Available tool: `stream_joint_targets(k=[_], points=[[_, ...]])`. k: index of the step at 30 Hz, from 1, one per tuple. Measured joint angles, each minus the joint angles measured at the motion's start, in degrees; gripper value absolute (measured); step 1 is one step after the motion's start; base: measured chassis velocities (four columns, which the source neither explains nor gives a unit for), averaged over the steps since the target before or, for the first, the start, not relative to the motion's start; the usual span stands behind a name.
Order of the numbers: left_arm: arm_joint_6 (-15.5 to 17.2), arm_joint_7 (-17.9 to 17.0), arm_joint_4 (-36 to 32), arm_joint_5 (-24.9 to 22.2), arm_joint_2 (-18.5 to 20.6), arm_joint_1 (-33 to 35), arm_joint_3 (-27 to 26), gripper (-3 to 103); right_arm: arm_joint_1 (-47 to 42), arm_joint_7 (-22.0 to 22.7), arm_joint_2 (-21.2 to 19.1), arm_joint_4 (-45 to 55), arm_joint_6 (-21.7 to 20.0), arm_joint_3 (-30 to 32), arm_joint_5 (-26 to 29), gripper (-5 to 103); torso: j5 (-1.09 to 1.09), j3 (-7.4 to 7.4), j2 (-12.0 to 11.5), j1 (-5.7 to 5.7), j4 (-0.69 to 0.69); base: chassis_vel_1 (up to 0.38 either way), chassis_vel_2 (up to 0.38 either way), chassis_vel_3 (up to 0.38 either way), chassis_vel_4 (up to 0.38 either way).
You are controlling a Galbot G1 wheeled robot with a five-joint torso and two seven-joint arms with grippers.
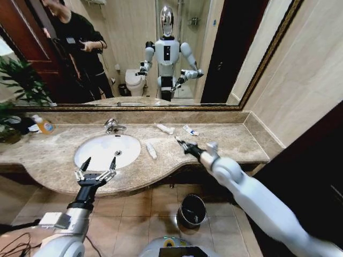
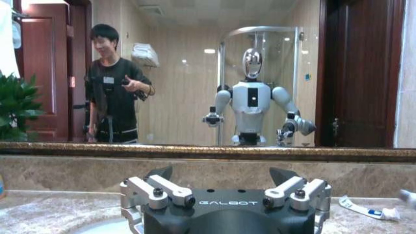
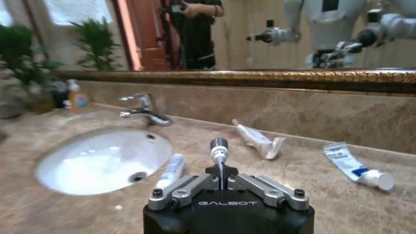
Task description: Pick up the trash from the sink and place it in the trash bin.
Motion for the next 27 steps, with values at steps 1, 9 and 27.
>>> stream_joint_targets(k=[1, 9, 27], points=[[0.0, 0.0, 0.0, 0.0, 0.0, 0.0, 0.0, 100, -2.5, -2.78, -0.31, 0.84, 1.03, 2.15, -0.3, 1, 0.0, 0.0, 0.0, 0.0, 0.02, 0.0, 0.0, 0.0, 0.0], [0.0, 0.0, 0.0, 0.0, 0.0, 0.0, 0.0, 100, -17.61, -19.88, -1.94, -0.65, 13.11, 10.03, -7.96, 1, 0.0, 0.0, 0.0, 0.01, 0.02, 0.0, 0.0, 0.0, 0.0], [0.0, 0.0, 0.0, 0.0, 0.0, 0.0, 0.0, 100, -21.22, -25.2, 11.05, -30.59, 19.4, 10.25, -25.1, 1, -0.03, 0.01, 0.0, 0.01, 0.02, 0.0, 0.0, 0.0, 0.0]])
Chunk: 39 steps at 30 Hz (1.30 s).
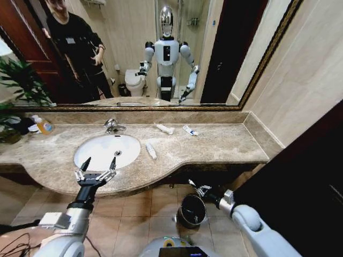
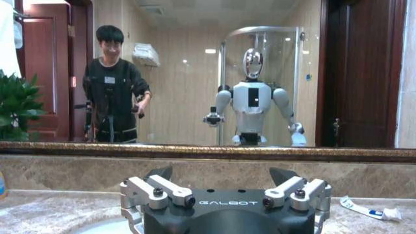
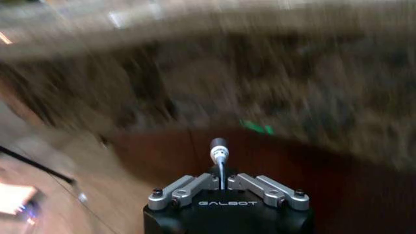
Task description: Pick up the trash from the sink and place it in the trash bin.
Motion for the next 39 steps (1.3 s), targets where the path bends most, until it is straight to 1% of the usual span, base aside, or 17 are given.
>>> stream_joint_targets(k=[7, 8, 12, 14, 15, 18, 20, 22, 25, 26, 27, 30, 32, 34, 35, 38, 39], points=[[0.0, 0.0, 0.0, 0.0, 0.0, 0.0, 0.0, 100, 2.55, 4.22, 4.07, -8.09, -0.43, -1.87, -4.49, 1, 0.02, 0.0, 0.0, 0.0, 0.0, 0.0, 0.0, 0.0, 0.0], [0.0, 0.0, 0.0, 0.0, 0.0, 0.0, 0.0, 100, 4.08, 6.16, 6.39, -11.45, -0.81, -2.52, -6.25, 1, 0.02, 0.0, 0.0, 0.01, 0.0, 0.0, 0.0, 0.0, 0.0], [0.0, 0.0, 0.0, 0.0, 0.0, 0.0, 0.0, 100, 4.64, 6.28, 8.04, -12.84, -1.76, -2.47, -7.72, 1, 0.0, 0.0, 0.0, 0.0, 0.0, 0.0, 0.0, 0.0, 0.0], [0.0, 0.0, 0.0, 0.0, 0.0, 0.0, 0.0, 100, 4.63, 6.17, 8.91, -13.81, -1.7, -2.35, -9.59, 12, 0.0, 0.0, 0.0, 0.0, 0.0, 0.0, 0.0, 0.0, 0.0], [0.0, 0.0, 0.0, 0.0, 0.0, 0.0, 0.0, 100, 4.63, 6.17, 8.91, -13.81, -1.7, -2.35, -9.59, 12, 0.0, 0.0, 0.0, 0.0, 0.0, 0.0, 0.0, 0.0, 0.0], [0.0, 0.0, 0.0, 0.0, 0.0, 0.0, 0.0, 100, 4.21, 5.99, 9.51, -14.44, -1.3, -2.18, -11.29, 22, 0.0, 0.0, 0.0, 0.0, 0.0, 0.0, 0.0, 0.0, 0.0], [0.0, 0.0, 0.0, 0.0, 0.0, 0.0, 0.0, 100, 3.9, 5.94, 10.07, -14.83, -0.91, -1.88, -12.4, 32, 0.01, 0.0, 0.0, 0.0, -0.01, 0.0, 0.0, 0.0, 0.0], [0.0, 0.0, 0.0, 0.0, 0.0, 0.0, 0.0, 100, 3.8, 5.93, 10.27, -14.85, -0.78, -1.67, -12.76, 32, 0.01, 0.0, 0.0, 0.0, -0.01, 0.0, 0.0, 0.0, 0.0], [0.0, 0.0, 0.0, 0.0, 0.0, -0.01, 0.0, 100, 3.05, 6.03, 10.0, -13.52, -0.97, -0.84, -12.82, 49, 0.03, 0.0, 0.0, 0.0, 0.0, 0.0, 0.0, 0.0, 0.0], [0.0, 0.0, 0.0, 0.0, 0.0, 0.0, 0.0, 100, 2.3, 6.01, 9.31, -12.22, -1.05, -0.33, -12.52, 55, 0.02, 0.0, 0.0, 0.0, 0.0, 0.0, 0.0, 0.0, 0.0], [0.0, 0.0, 0.0, 0.0, 0.0, 0.0, 0.0, 100, 2.3, 6.01, 9.31, -12.22, -1.05, -0.33, -12.52, 55, 0.02, 0.0, 0.0, 0.0, 0.0, 0.0, 0.0, 0.0, 0.0], [0.0, 0.0, 0.0, 0.0, 0.0, 0.0, 0.0, 100, -0.98, 4.14, 7.08, -7.46, -0.2, 1.61, -10.29, 71, 0.02, 0.0, 0.0, 0.0, -0.01, 0.0, 0.0, 0.0, 0.0], [0.0, 0.0, 0.0, 0.0, 0.0, 0.0, 0.0, 100, -2.27, 2.79, 6.4, -5.76, 0.77, 2.66, -9.8, 71, 0.01, 0.0, 0.0, 0.0, -0.01, 0.0, 0.0, 0.0, 0.0], [0.0, 0.0, 0.0, 0.0, 0.0, 0.0, 0.0, 100, -6.81, -0.15, 5.0, -0.57, 3.46, 6.31, -8.45, 82, 0.02, 0.0, 0.0, 0.0, 0.0, 0.0, 0.0, 0.0, 0.0], [0.0, 0.0, 0.0, 0.0, 0.0, 0.0, 0.0, 100, -6.81, -0.15, 5.0, -0.57, 3.46, 6.31, -8.45, 82, 0.02, 0.0, 0.0, 0.0, 0.0, 0.0, 0.0, 0.0, 0.0], [0.0, 0.0, 0.0, 0.0, 0.0, 0.0, 0.0, 100, -15.8, -1.05, 4.09, 8.29, 6.57, 11.29, -4.53, 96, 0.03, 0.0, 0.0, 0.0, -0.02, 0.0, 0.0, 0.0, 0.0], [0.0, 0.0, 0.0, 0.0, 0.0, 0.0, 0.0, 100, -15.8, -1.05, 4.09, 8.29, 6.57, 11.29, -4.53, 96, 0.03, 0.0, 0.0, 0.0, -0.02, 0.0, 0.0, 0.0, 0.0]])
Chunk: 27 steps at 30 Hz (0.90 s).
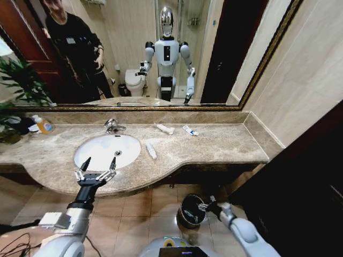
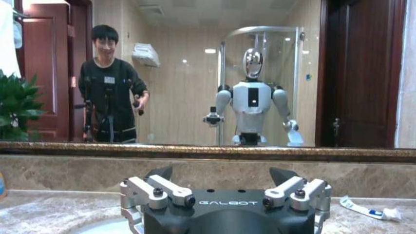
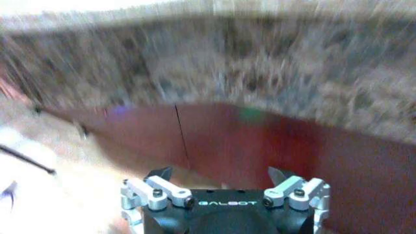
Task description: Pick up the trash from the sink and place it in the trash bin.
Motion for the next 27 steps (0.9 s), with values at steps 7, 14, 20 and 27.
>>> stream_joint_targets(k=[7, 14, 20, 27], points=[[0.0, 0.0, 0.0, 0.0, 0.0, 0.0, 0.0, 100, -4.55, 12.39, -1.44, 18.41, -3.98, 4.01, 7.83, 100, -0.04, 0.0, 0.0, -0.01, -0.01, 0.0, 0.0, 0.0, 0.0], [0.0, 0.0, 0.0, 0.0, 0.0, 0.0, 0.0, 100, 10.07, 28.86, -7.49, 26.07, -14.19, -0.42, 18.85, 100, -0.01, 0.01, 0.0, 0.01, 0.04, 0.0, 0.0, 0.0, 0.0], [0.0, -0.01, 0.0, 0.0, 0.0, 0.0, 0.0, 100, 18.5, 27.46, -13.35, 22.65, -15.25, -2.5, 23.09, 100, 0.0, 0.01, -0.01, 0.01, 0.01, 0.0, 0.0, 0.0, 0.0], [0.0, 0.0, 0.0, 0.0, 0.0, 0.0, 0.0, 100, 38.04, 24.75, -19.87, 10.35, -17.59, -11.37, 31.3, 100, -0.02, 0.02, -0.01, 0.01, 0.02, 0.0, 0.0, 0.0, 0.0]])
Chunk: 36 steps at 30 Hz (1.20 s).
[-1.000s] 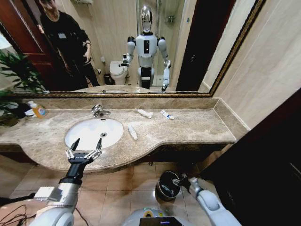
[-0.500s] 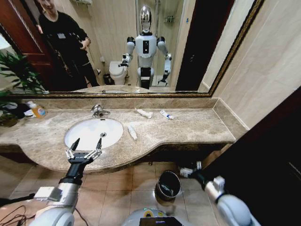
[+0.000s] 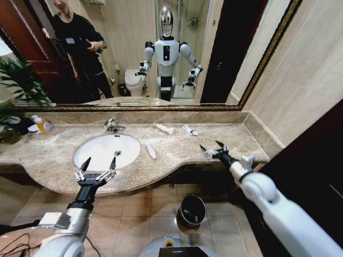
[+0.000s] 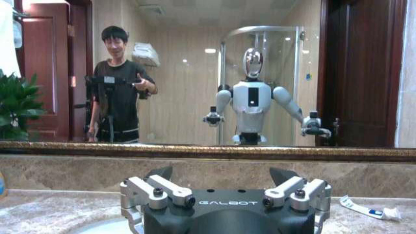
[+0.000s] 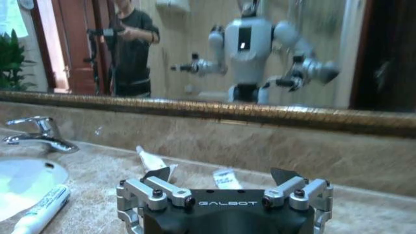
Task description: Pick up the trash from the sink and place it in the trash bin.
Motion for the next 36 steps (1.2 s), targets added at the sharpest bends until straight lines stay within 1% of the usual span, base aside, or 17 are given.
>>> stream_joint_targets(k=[1, 2, 4, 5, 7, 8, 11, 12, 14, 15, 18, 19, 22, 25, 27, 30, 36], points=[[0.0, 0.0, 0.0, 0.0, 0.0, 0.0, 0.0, 100, 0.0, 0.0, 0.0, 0.0, 0.0, 0.0, 0.0, 100, 0.0, 0.0, 0.0, 0.0, 0.0, 0.0, 0.0, 0.0, 0.0], [0.0, 0.0, 0.0, 0.0, 0.0, 0.0, 0.0, 100, 3.01, -0.99, -0.21, -2.12, -1.06, -2.32, 1.42, 100, 0.0, 0.0, 0.0, 0.0, 0.0, 0.0, 0.0, 0.0, 0.0], [0.0, 0.0, 0.0, 0.0, -0.01, 0.0, 0.0, 100, 8.23, -3.33, 0.08, -6.16, -1.64, -6.56, 1.96, 100, -0.01, 0.0, 0.0, 0.0, -0.01, 0.0, 0.0, 0.0, 0.0], [0.0, 0.0, 0.0, 0.0, -0.01, 0.0, 0.0, 100, 8.23, -3.33, 0.08, -6.16, -1.64, -6.56, 1.96, 100, -0.01, 0.0, 0.0, 0.0, -0.01, 0.0, 0.0, 0.0, 0.0], [0.0, 0.0, 0.0, 0.0, -0.01, 0.01, 0.0, 100, 14.01, -5.23, 1.67, -10.59, -1.66, -11.31, 1.41, 100, 0.01, 0.0, 0.0, 0.0, 0.0, 0.0, 0.0, 0.0, 0.0], [0.0, 0.0, 0.0, 0.0, -0.01, 0.01, 0.0, 100, 14.01, -5.23, 1.67, -10.59, -1.66, -11.31, 1.41, 100, 0.01, 0.0, 0.0, 0.0, 0.0, 0.0, 0.0, 0.0, 0.0], [0.0, 0.0, 0.0, 0.0, 0.0, 0.0, 0.0, 100, 20.11, -4.62, 4.82, -16.02, -1.78, -16.68, 0.2, 100, 0.01, 0.0, 0.0, 0.0, 0.0, 0.0, 0.0, 0.0, 0.0], [0.0, 0.0, 0.0, 0.0, 0.0, 0.0, 0.0, 100, 20.11, -4.62, 4.82, -16.02, -1.78, -16.68, 0.2, 100, 0.01, 0.0, 0.0, 0.0, 0.0, 0.0, 0.0, 0.0, 0.0], [0.0, 0.0, 0.0, 0.0, -0.01, 0.0, 0.0, 100, 23.43, -2.83, 7.02, -20.12, -2.52, -19.19, -0.1, 100, 0.0, 0.0, 0.0, 0.0, 0.01, 0.0, 0.0, 0.0, 0.0], [0.0, 0.0, 0.0, 0.0, -0.01, 0.0, 0.0, 100, 23.43, -2.83, 7.02, -20.12, -2.52, -19.19, -0.1, 100, 0.0, 0.0, 0.0, 0.0, 0.01, 0.0, 0.0, 0.0, 0.0], [0.0, 0.0, 0.0, 0.0, 0.0, 0.0, 0.0, 100, 26.62, -0.52, 8.86, -25.78, -2.89, -20.98, 1.44, 100, 0.0, -0.01, 0.0, -0.01, 0.0, 0.0, 0.0, 0.0, 0.0], [0.0, 0.0, 0.0, 0.0, 0.0, 0.0, 0.0, 100, 26.62, -0.52, 8.86, -25.78, -2.89, -20.98, 1.44, 100, 0.0, -0.01, 0.0, -0.01, 0.0, 0.0, 0.0, 0.0, 0.0], [0.0, 0.0, 0.0, 0.0, 0.0, 0.0, 0.0, 100, 29.62, -0.57, 9.51, -31.79, -2.63, -21.6, 1.77, 100, 0.0, -0.01, 0.0, -0.01, -0.01, 0.0, 0.0, 0.0, 0.0], [0.0, 0.0, 0.0, 0.0, 0.0, 0.0, 0.0, 100, 30.94, -0.19, 9.59, -33.68, -2.63, -21.65, 2.01, 100, 0.0, -0.01, 0.0, -0.01, -0.01, 0.0, 0.0, 0.0, 0.0], [0.0, 0.0, 0.0, 0.0, 0.0, 0.0, 0.0, 100, 31.17, 0.7, 9.66, -33.73, -2.78, -21.64, 2.24, 100, 0.0, -0.01, 0.0, -0.01, -0.01, 0.0, 0.0, 0.0, 0.0], [0.0, 0.0, 0.0, 0.0, 0.0, 0.0, 0.0, 100, 30.83, 4.34, 9.71, -32.1, -3.87, -21.38, 3.75, 100, -0.03, -0.02, 0.01, -0.01, -0.01, 0.0, 0.0, 0.0, 0.0], [0.0, 0.0, 0.0, 0.0, 0.0, 0.0, 0.0, 100, 29.65, 6.98, 11.37, -30.24, -3.85, -21.51, 3.16, 100, 0.01, -0.01, 0.01, -0.01, -0.01, 0.0, 0.0, 0.0, 0.0]])
